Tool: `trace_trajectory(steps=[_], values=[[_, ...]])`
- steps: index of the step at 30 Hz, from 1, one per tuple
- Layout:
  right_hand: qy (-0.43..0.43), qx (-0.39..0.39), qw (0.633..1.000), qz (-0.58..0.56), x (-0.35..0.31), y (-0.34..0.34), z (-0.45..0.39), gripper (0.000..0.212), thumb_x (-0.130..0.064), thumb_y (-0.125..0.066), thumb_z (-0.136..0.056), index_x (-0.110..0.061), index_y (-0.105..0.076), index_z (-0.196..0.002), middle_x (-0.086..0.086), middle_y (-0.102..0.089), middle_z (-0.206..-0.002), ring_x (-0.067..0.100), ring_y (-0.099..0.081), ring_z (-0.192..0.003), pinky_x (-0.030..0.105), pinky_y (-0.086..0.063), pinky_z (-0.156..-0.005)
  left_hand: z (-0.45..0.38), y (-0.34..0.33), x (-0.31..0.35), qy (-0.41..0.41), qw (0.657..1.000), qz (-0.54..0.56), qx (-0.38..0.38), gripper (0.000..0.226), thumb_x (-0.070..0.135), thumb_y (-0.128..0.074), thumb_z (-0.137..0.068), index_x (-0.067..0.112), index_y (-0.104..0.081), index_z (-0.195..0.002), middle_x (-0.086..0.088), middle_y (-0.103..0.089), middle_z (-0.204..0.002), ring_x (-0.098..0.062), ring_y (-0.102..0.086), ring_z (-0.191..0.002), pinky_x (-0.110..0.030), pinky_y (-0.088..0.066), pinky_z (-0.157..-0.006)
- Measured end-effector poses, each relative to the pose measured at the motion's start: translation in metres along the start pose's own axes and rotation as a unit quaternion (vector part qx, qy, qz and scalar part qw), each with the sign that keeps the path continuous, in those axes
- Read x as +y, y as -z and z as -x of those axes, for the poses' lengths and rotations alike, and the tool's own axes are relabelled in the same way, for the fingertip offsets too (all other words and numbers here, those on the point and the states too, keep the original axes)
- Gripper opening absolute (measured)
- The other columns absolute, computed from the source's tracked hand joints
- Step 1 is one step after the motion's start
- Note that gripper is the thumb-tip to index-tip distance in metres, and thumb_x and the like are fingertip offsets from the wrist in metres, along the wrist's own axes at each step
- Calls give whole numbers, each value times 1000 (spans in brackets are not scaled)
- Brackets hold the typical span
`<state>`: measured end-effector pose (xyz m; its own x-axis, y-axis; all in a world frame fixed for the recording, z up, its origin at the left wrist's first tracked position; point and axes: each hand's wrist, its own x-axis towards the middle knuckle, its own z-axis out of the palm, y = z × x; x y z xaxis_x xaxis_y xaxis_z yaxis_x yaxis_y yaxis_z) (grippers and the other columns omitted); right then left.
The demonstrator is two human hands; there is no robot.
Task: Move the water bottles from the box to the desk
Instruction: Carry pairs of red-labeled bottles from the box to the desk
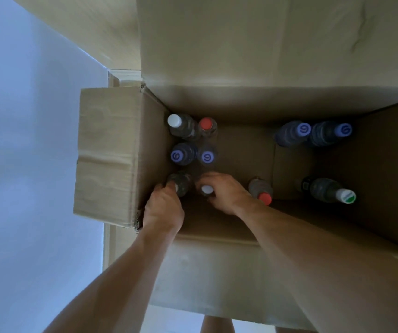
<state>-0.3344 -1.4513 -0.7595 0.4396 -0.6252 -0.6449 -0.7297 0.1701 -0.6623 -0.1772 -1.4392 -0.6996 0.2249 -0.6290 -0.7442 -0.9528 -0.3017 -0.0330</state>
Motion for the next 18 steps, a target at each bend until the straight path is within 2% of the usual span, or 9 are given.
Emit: trace_trajectory(steps=[4,8,11,15,18], values=[[-33,31,999,-19,15,18,8,33,-3,-71,-85,-24,-69,-110,-3,-62,-128,18,-55,-122,35,-43,-108,-14,-8,4,4,1000,-8,-25,50,12,-58,-97,20,-45,-144,-12,-50,-136,-33,-53,-126,-41,-47,-101],[-51,40,998,-18,24,38,18,31,-5,-72,-84,-30,-68,-102,-6,-62,-128,15,-54,-122,35,-42,-107,-29,-14,12,9,1000,-3,-23,41,12,-53,-99,15,-49,-140,-18,-53,-134,-37,-54,-125,-44,-47,-105],[-65,41,997,-11,36,53,29,29,-6,-71,-86,-34,-66,-96,-7,-60,-129,14,-53,-124,35,-41,-108,-37,-16,18,-9,1000,-29,5,33,13,-43,-102,14,-51,-134,-19,-60,-122,-39,-62,-112,-45,-51,-95],[-92,59,994,-5,56,80,44,27,-12,-69,-90,-38,-63,-90,-5,-61,-128,16,-53,-122,39,-44,-107,-35,-16,32,-47,997,-69,8,30,15,-51,-100,17,-53,-130,-16,-61,-117,-37,-65,-105,-42,-52,-88],[-104,85,990,-29,73,94,56,26,-11,-71,-88,-36,-65,-86,-5,-64,-119,14,-57,-117,36,-47,-103,-28,-16,45,-83,993,-80,-3,34,12,-57,-95,18,-52,-128,-14,-57,-119,-35,-64,-105,-41,-52,-88]])
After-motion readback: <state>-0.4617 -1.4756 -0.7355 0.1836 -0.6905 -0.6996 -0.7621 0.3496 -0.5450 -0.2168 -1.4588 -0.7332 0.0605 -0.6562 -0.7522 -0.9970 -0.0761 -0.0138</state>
